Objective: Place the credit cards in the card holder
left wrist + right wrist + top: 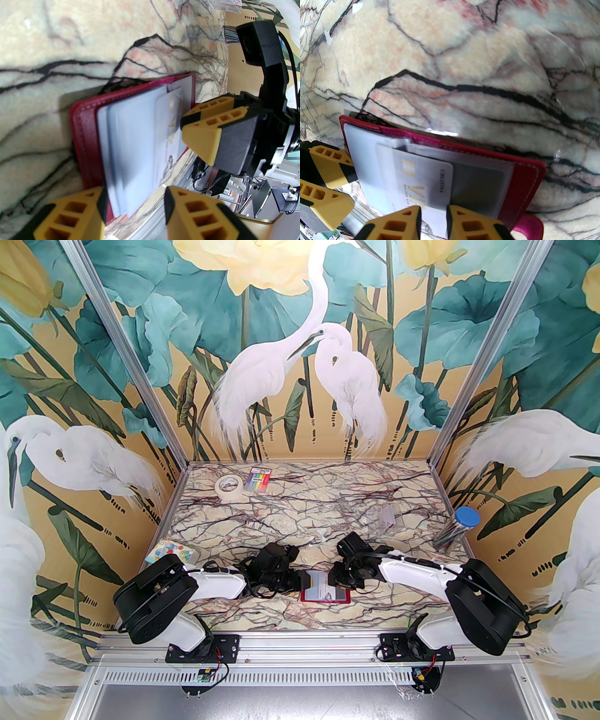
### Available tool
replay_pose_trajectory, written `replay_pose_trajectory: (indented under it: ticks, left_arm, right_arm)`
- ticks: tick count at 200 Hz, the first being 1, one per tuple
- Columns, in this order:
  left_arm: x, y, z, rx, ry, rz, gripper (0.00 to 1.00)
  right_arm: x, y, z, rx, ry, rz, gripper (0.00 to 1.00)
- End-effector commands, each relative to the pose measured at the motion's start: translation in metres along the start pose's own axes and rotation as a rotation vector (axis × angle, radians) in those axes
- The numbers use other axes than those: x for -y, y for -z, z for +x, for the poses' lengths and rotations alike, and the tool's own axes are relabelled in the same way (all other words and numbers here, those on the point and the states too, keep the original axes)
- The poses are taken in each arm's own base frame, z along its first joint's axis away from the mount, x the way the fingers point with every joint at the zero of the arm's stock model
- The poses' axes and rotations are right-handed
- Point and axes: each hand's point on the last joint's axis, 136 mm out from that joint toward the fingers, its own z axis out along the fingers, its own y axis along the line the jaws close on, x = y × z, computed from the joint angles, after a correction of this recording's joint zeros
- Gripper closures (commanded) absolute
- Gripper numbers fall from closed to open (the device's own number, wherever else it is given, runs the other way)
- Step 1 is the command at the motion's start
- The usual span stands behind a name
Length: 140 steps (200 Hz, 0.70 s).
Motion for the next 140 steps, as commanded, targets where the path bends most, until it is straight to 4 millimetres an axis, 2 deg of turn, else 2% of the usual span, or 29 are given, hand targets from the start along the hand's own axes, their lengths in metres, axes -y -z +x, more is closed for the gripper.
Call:
replay_pose_trajectory:
  ticks: [1, 88, 140]
  left_arm:
    - [-0.035, -0.007, 0.009, -0.012, 0.024, -0.127, 0.54]
    - [-0.035, -0.007, 0.009, -0.013, 0.024, -0.127, 0.54]
    - [-0.034, -0.008, 0.008, -0.012, 0.022, -0.125, 0.54]
  right_arm:
    - [-0.007, 0.003, -0.004, 0.009, 0.03, -0.001, 0.75]
    - [-0.015, 0.003, -0.007, 0.019, 0.05, -0.002, 0.75]
    - [-0.005, 0.011, -0.009, 0.055, 0.052, 0.059, 0.75]
